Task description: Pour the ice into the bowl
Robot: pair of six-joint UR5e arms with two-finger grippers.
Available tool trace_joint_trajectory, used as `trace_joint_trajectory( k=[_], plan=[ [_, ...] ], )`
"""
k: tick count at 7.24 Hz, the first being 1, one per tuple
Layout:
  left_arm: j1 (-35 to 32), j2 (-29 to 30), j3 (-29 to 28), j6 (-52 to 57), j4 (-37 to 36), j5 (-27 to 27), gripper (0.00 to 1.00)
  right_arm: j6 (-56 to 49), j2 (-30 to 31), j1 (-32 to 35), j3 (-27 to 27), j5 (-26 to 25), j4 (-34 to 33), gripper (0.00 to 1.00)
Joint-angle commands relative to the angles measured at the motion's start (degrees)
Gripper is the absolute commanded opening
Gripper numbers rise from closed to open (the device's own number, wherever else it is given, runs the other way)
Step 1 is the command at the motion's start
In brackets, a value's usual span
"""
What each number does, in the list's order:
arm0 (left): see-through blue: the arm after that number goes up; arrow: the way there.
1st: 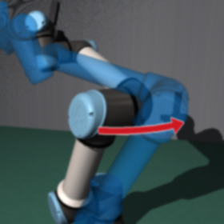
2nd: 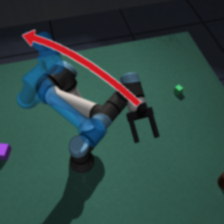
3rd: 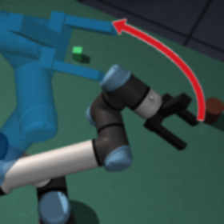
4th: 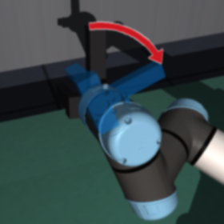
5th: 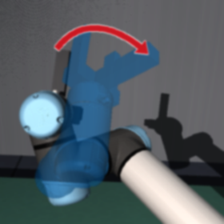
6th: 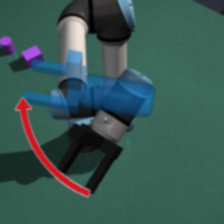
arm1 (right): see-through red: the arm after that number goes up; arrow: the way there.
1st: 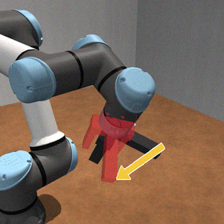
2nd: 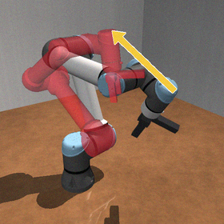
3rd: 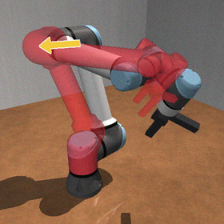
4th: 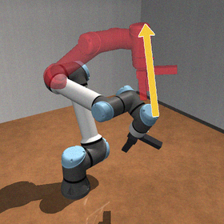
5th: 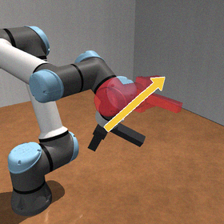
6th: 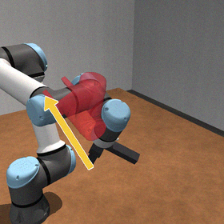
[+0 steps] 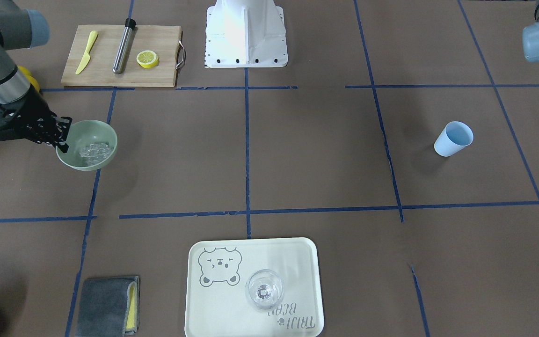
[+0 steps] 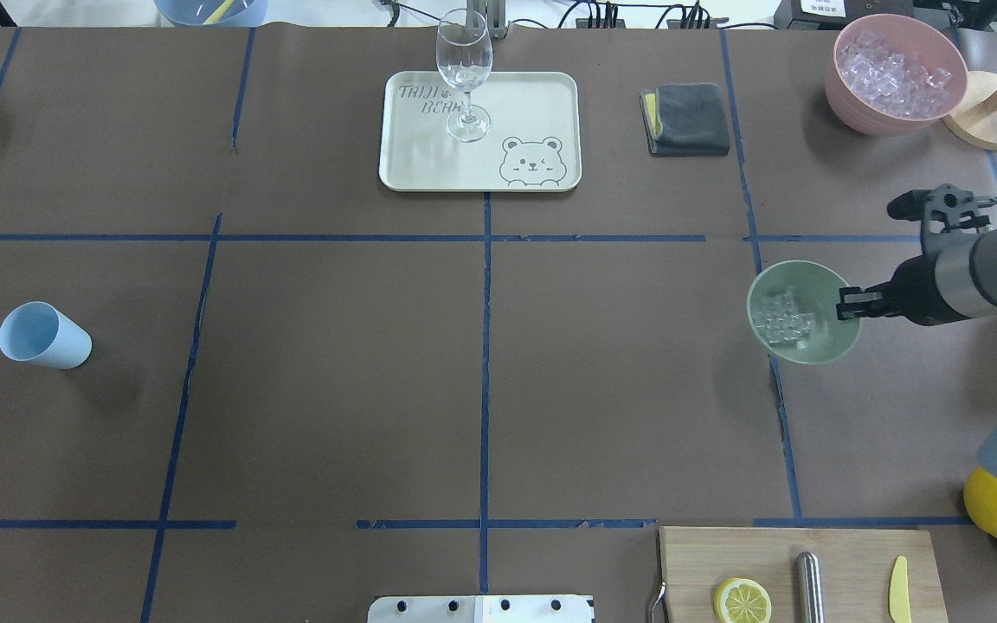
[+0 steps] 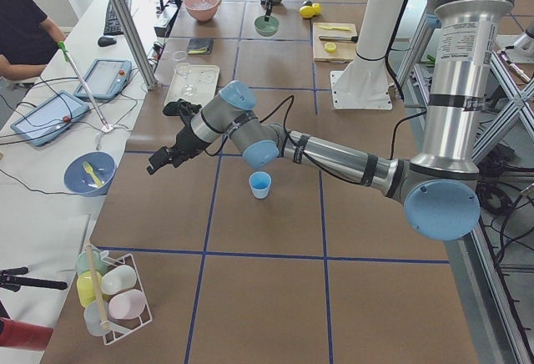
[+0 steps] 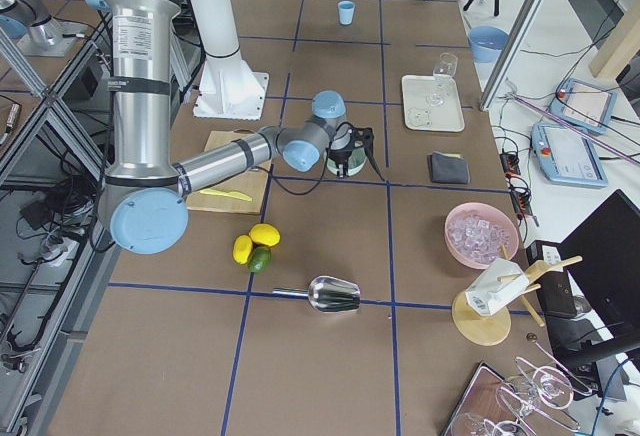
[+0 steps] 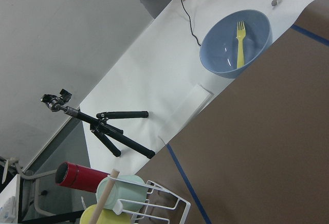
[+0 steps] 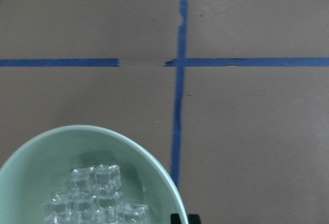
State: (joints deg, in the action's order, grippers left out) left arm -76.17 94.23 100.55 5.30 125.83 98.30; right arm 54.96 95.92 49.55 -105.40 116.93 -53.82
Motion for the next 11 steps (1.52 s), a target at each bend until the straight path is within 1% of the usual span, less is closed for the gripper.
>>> trace_joint_trajectory(
  k=[1,2,3,4,6,7,8,9,10,11],
  plan=[
    [-2.0,0.2,-0.5,2.6,-2.3,5.0,1.0,-6.4,3.3,8.2,13.1,9.1,14.9,0.0],
    [-2.1,0.1,-0.8,2.6,-2.4,5.1,1.0,-7.0,3.4,9.5,15.9,10.2,17.1,0.0],
    [-2.1,-0.1,-0.9,2.6,-2.4,5.2,1.0,-6.9,3.5,10.9,16.2,11.6,16.7,0.13],
    [-2.1,-0.3,-1.0,2.6,-2.4,5.4,1.0,-6.9,3.7,11.4,16.1,12.6,16.7,0.99],
    [-2.2,-0.8,-2.6,3.0,-2.3,5.7,1.0,-7.2,4.0,14.1,15.3,13.6,14.9,1.0],
    [-2.3,-0.9,-2.8,2.9,-2.6,7.5,1.0,-8.4,4.4,14.3,15.5,13.6,14.0,1.0],
    [-2.3,-0.9,-4.0,2.9,-3.4,8.5,1.0,-12.9,4.4,15.1,15.2,13.6,11.2,1.0],
    [-2.4,-0.9,-4.0,2.9,-5.5,8.7,1.0,-17.2,4.4,16.5,15.2,13.6,9.1,1.0],
    [-3.4,-0.6,-4.0,2.9,-8.9,11.9,1.0,-21.2,4.6,17.8,14.4,13.6,6.0,1.0],
    [-5.5,0.1,-4.0,3.0,-12.6,16.9,1.0,-26.4,5.3,19.6,12.1,13.6,1.0,1.0]
  ],
)
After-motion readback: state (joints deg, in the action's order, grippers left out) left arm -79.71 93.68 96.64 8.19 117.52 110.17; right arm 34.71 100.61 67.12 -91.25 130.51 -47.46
